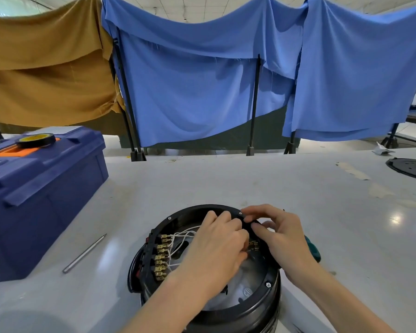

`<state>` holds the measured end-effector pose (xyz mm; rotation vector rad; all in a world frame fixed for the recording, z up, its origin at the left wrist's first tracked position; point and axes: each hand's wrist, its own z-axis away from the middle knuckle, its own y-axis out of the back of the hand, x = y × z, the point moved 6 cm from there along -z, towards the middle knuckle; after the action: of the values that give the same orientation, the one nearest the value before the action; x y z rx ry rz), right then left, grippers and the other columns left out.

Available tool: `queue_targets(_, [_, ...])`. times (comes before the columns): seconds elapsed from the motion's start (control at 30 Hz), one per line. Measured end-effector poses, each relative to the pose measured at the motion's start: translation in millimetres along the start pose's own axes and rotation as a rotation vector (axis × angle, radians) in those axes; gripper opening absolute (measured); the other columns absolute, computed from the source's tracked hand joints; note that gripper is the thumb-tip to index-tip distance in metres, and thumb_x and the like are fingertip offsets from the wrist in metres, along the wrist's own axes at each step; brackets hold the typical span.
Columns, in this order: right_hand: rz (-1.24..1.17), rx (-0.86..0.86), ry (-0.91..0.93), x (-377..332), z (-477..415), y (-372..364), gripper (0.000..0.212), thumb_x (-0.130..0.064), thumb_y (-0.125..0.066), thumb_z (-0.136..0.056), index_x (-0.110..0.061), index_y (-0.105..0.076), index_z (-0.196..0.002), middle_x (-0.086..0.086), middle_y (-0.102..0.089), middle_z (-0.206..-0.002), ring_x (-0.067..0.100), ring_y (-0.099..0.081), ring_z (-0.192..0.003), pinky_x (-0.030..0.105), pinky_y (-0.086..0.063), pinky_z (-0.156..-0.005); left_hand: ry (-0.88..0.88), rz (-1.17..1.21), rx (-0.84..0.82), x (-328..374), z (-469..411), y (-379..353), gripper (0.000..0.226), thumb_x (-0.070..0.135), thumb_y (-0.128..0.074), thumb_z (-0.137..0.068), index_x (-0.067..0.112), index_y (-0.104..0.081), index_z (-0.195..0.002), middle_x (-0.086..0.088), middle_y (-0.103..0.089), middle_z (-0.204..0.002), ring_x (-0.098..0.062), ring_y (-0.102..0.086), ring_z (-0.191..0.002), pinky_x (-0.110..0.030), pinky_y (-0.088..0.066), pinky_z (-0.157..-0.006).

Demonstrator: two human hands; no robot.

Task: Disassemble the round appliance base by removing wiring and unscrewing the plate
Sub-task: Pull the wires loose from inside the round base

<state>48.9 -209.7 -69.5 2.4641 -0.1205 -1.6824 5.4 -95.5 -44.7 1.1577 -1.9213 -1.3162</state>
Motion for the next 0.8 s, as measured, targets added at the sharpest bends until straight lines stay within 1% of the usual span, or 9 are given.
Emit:
queue_targets(0.17, [-0.013, 0.022, -0.005, 1.6, 2.6, 0.4, 0.040, 0.015, -0.057, -0.082, -0.020, -0.074, -0.089, -0.010, -0.074, -0.088, 0.002, -0.065, -0.077, 0.036, -0.052, -0.081, -0.016, -0.090, 0.018, 6.0, -1.0, 0.0, 0.020, 0.033, -0.060, -0.089, 0.016, -0.066, -0.096, 0.001, -0.062, -0.094, -0.021, -0.047, -0.098, -0.032, -0.031, -0.083])
queue_targets(0.37, [-0.024, 0.003, -0.017, 3.2, 4.1, 1.4, 0.041, 0.014, -0.057, -0.083, -0.021, -0.075, -0.090, -0.011, -0.074, -0.092, 0.003, -0.065, -0.081, 0.033, -0.053, -0.082, 0.022, -0.137, -0.060, 6.5, -3.0, -4.5, 0.013, 0.021, -0.057, -0.089, 0.015, -0.061, -0.099, -0.001, -0.064, -0.096, -0.022, -0.045, -0.095, -0.031, -0.022, -0.079])
queue_targets(0.43, [-0.027, -0.010, -0.005, 3.1, 5.6, 1.0, 0.042, 0.014, -0.056, -0.083, -0.022, -0.076, -0.090, -0.014, -0.072, -0.099, 0.004, -0.065, -0.091, 0.030, -0.053, -0.084, 0.023, -0.148, -0.061, 8.1, -1.8, -3.2, 0.010, 0.022, -0.062, -0.085, 0.016, -0.064, -0.093, 0.000, -0.066, -0.088, -0.021, -0.046, -0.088, -0.031, -0.020, -0.075])
queue_targets(0.5, [-0.054, -0.009, -0.004, 4.3, 6.7, 1.2, 0.044, 0.015, -0.055, -0.083, -0.023, -0.076, -0.092, -0.015, -0.070, -0.108, 0.006, -0.064, -0.101, 0.027, -0.052, -0.088, 0.033, -0.156, -0.037, 9.4, -1.9, 1.1, 0.009, 0.027, -0.071, -0.076, 0.019, -0.067, -0.078, 0.004, -0.067, -0.071, -0.018, -0.048, -0.076, -0.030, -0.023, -0.070])
queue_targets(0.53, [-0.080, -0.008, -0.019, 6.0, 7.0, 1.5, 0.044, 0.015, -0.055, -0.084, -0.023, -0.075, -0.094, -0.014, -0.070, -0.109, 0.008, -0.065, -0.103, 0.029, -0.052, -0.090, 0.047, -0.141, -0.026, 10.1, -2.1, 3.0, 0.009, 0.028, -0.071, -0.076, 0.019, -0.069, -0.077, 0.003, -0.067, -0.069, -0.018, -0.046, -0.074, -0.029, -0.023, -0.070])
queue_targets(0.6, [-0.117, -0.017, -0.061, 10.2, 7.6, 0.7, 0.044, 0.014, -0.053, -0.085, -0.023, -0.074, -0.097, -0.010, -0.072, -0.104, 0.015, -0.068, -0.100, 0.039, -0.054, -0.092, 0.086, -0.073, -0.022, 7.7, 0.0, -2.6, 0.015, 0.026, -0.058, -0.088, 0.016, -0.070, -0.091, -0.003, -0.069, -0.081, -0.020, -0.037, -0.080, -0.030, -0.016, -0.073])
queue_targets(0.67, [-0.119, -0.031, -0.087, 12.9, 8.5, -1.2, 0.044, 0.012, -0.051, -0.087, -0.024, -0.075, -0.097, -0.006, -0.074, -0.099, 0.020, -0.070, -0.094, 0.046, -0.054, -0.090, 0.130, -0.044, -0.056, 3.2, -0.2, -7.1, 0.021, 0.025, -0.050, -0.093, 0.017, -0.069, -0.098, -0.003, -0.067, -0.087, -0.019, -0.031, -0.081, -0.030, -0.011, -0.070])
queue_targets(0.73, [-0.110, -0.028, -0.091, 13.8, 8.7, -1.4, 0.044, 0.011, -0.051, -0.087, -0.024, -0.075, -0.096, -0.005, -0.075, -0.099, 0.021, -0.069, -0.095, 0.048, -0.054, -0.091, 0.161, -0.023, -0.066, 1.4, -0.8, -7.8, 0.020, 0.025, -0.052, -0.091, 0.018, -0.069, -0.099, -0.002, -0.065, -0.089, -0.018, -0.031, -0.081, -0.030, -0.011, -0.069])
queue_targets(0.8, [-0.105, -0.026, -0.092, 14.5, 8.7, -1.2, 0.044, 0.011, -0.051, -0.087, -0.024, -0.076, -0.096, -0.005, -0.075, -0.100, 0.021, -0.069, -0.097, 0.048, -0.052, -0.093, 0.141, -0.028, -0.032, 6.9, -1.9, -0.5, 0.014, 0.027, -0.062, -0.083, 0.017, -0.070, -0.089, -0.002, -0.063, -0.081, -0.018, -0.033, -0.075, -0.029, -0.015, -0.070])
